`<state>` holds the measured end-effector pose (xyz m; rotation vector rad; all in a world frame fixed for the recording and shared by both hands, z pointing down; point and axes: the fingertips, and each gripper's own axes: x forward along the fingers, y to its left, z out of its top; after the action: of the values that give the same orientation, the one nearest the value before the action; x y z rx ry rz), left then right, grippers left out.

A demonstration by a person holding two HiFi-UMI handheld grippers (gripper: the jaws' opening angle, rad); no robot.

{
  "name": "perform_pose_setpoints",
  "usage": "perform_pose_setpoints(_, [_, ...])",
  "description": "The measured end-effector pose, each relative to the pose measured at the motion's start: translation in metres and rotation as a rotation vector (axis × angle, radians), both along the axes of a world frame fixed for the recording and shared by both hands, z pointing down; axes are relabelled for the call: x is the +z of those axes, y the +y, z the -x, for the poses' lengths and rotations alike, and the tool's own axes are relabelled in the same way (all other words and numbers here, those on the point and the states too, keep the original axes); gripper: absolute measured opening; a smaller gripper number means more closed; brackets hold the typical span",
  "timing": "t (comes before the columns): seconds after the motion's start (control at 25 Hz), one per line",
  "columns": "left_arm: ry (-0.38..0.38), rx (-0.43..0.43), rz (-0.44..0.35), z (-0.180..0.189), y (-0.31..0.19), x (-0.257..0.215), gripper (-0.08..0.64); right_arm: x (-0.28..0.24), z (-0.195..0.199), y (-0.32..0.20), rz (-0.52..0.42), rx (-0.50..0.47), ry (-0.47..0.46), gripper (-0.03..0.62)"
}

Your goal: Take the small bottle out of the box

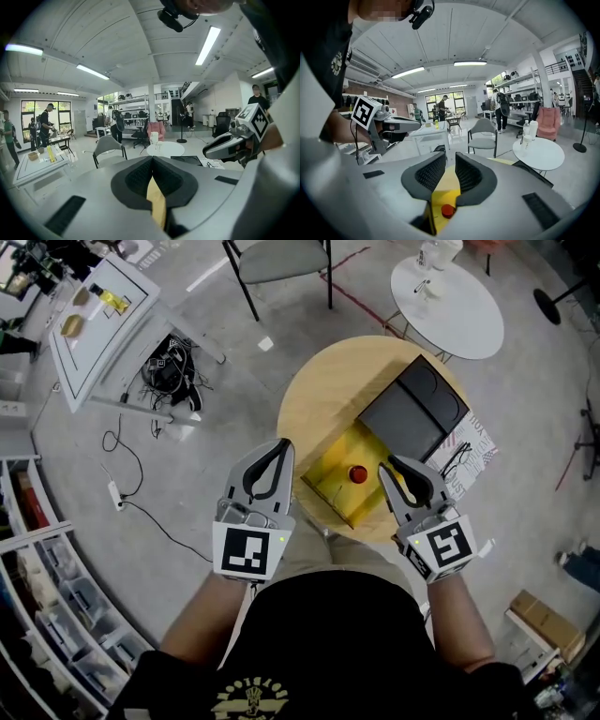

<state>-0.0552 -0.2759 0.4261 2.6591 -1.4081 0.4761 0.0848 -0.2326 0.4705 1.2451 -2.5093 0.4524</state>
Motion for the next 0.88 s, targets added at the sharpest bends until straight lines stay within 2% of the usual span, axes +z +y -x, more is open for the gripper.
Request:
perform_pose_setpoints(0.2, [0.012, 0.009, 0.024, -0.003, -0.007, 0.017, 0.014, 0.024, 0.001, -0.002, 0.035, 0.001, 0.008, 0.109])
perform_pose_setpoints(0.44, [0.005, 0.027, 0.017, -0.010, -0.016, 0.033, 0.014, 0.045, -0.001, 0.000, 0.091, -0.017, 0.020, 0.126])
perform_pose_setpoints(0.88, [-0.001, 0.040, 0.061, -0.011, -0.003, 0.068, 0.014, 0.101, 0.015, 0.023, 0.189, -0.083, 0.063, 0.152])
